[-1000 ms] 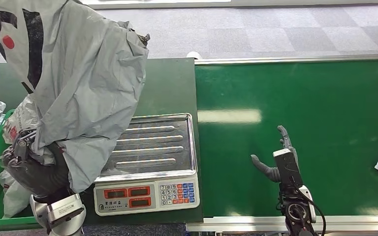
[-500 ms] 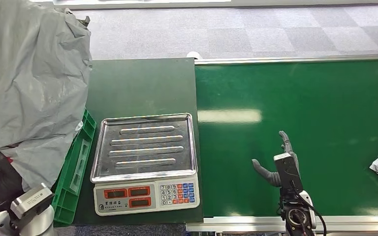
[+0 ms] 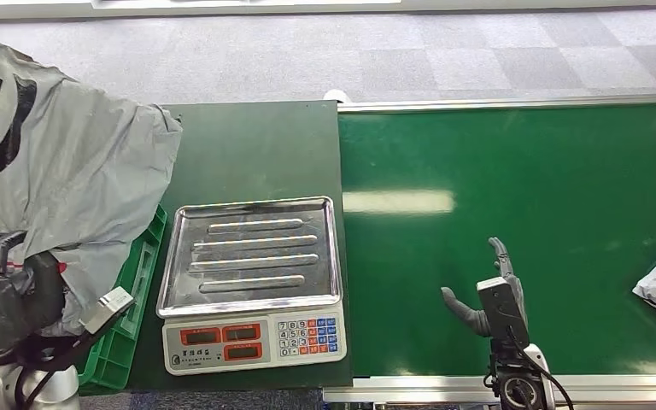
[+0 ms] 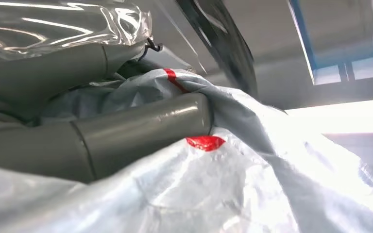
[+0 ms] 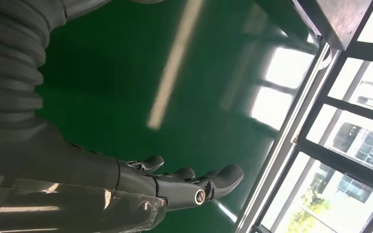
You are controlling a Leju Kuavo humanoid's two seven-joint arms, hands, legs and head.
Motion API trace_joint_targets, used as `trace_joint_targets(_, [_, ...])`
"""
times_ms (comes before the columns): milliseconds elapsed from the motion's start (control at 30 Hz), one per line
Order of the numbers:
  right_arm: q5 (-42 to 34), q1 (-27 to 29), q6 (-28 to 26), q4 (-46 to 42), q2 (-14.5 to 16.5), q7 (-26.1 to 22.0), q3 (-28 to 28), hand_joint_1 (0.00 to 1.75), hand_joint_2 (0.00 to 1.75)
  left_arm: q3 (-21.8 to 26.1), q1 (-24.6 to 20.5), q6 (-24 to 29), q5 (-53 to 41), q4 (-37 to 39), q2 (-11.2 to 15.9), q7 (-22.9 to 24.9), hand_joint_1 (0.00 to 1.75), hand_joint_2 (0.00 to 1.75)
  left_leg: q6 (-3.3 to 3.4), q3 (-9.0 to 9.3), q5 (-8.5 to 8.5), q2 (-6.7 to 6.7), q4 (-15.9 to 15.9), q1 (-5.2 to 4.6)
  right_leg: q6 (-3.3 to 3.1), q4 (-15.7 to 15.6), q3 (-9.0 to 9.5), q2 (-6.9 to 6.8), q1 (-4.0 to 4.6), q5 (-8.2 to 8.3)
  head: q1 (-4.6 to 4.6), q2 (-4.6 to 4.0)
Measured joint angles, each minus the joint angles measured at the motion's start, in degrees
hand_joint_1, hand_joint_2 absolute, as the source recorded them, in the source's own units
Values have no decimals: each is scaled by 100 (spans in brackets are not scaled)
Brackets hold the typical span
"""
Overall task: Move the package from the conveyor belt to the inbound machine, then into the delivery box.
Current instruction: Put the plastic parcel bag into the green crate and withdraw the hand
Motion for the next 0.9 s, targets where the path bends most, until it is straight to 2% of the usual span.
trace_joint_targets(33, [1,10,25,-26,-2,21,-22,0,175,114,-2,0,-353,187,-8,133,175,0,0,0,0,2,0,0,0,0,0,2,0,0,0,0])
trace_joint_targets(100, [16,7,80,-54,-6,49,-51,0,175,220,50,1,-980,550,20,849,175,0,0,0,0,10,0,0,0,0,0,8,0,0,1,0])
trace_joint_targets(200, [72,-40,162,-59,-9,67,-78,0,175,13,260,2,-1508,1020,237,2728,175,0,0,0,0,15,0,0,0,0,-2,13,0,0,0,0])
trace_joint_targets(267, [103,-93,188,-52,-9,71,-85,0,175,-243,433,2,-1599,1222,478,3687,175,0,-1,-1,-1,13,0,1,0,0,-4,11,1,-1,-1,0])
trace_joint_targets(333, [120,-139,190,-40,-9,73,-87,0,175,-485,572,3,-1604,1318,719,4207,175,0,-1,-3,-1,10,-1,1,-1,0,-4,9,1,-3,-1,0])
trace_joint_targets(433, [133,-171,186,-15,-8,77,-86,0,175,-642,667,4,-1568,1342,942,4424,175,0,-1,-5,-1,6,-2,1,-2,1,-3,9,2,-4,-1,0])
trace_joint_targets(500, [138,-173,176,7,-7,76,-86,0,175,-626,686,5,-1457,1325,1012,4243,175,0,-1,-6,-1,5,-2,1,-2,1,-3,10,1,-4,0,0])
trace_joint_targets(533, [138,-173,168,17,-7,75,-86,0,175,-573,676,5,-1340,1298,1013,3995,175,0,-1,-6,-1,5,-1,1,-2,1,-3,9,1,-4,-1,0])
trace_joint_targets(567, [138,-171,156,28,-7,73,-86,0,175,-463,629,7,-1164,1258,978,3590,175,0,0,-6,0,5,-1,1,-1,1,-3,8,1,-4,-1,0])
trace_joint_targets(600, [138,-169,142,38,-6,71,-85,0,175,-261,537,8,-934,1214,896,2986,173,0,0,-7,0,3,-1,0,-1,1,-1,5,1,-3,0,0])
trace_joint_targets(667, [137,-165,115,52,-2,64,-83,0,175,367,250,9,-399,1149,663,1515,147,0,0,-6,0,1,-1,0,-1,1,1,1,1,-3,1,0])
trace_joint_targets(700, [136,-160,104,57,1,62,-81,0,175,712,100,9,-152,1132,545,871,103,0,0,-5,0,3,-1,0,-1,1,1,3,1,-3,0,0])
trace_joint_targets(733, [136,-153,93,60,4,59,-80,0,175,1026,-28,9,60,1113,452,426,61,0,0,-4,0,6,0,0,-1,1,0,6,1,-2,0,0])
trace_joint_targets(800, [136,-129,68,62,5,55,-79,0,175,1481,-210,9,352,1058,312,39,0,0,0,-3,0,9,0,0,-1,1,-3,10,1,-2,-1,0])
trace_joint_targets(900, [136,-90,35,64,9,42,-75,0,175,1817,-337,9,624,900,178,-61,0,0,-1,-4,0,4,0,2,-2,1,-5,8,2,-3,0,0])
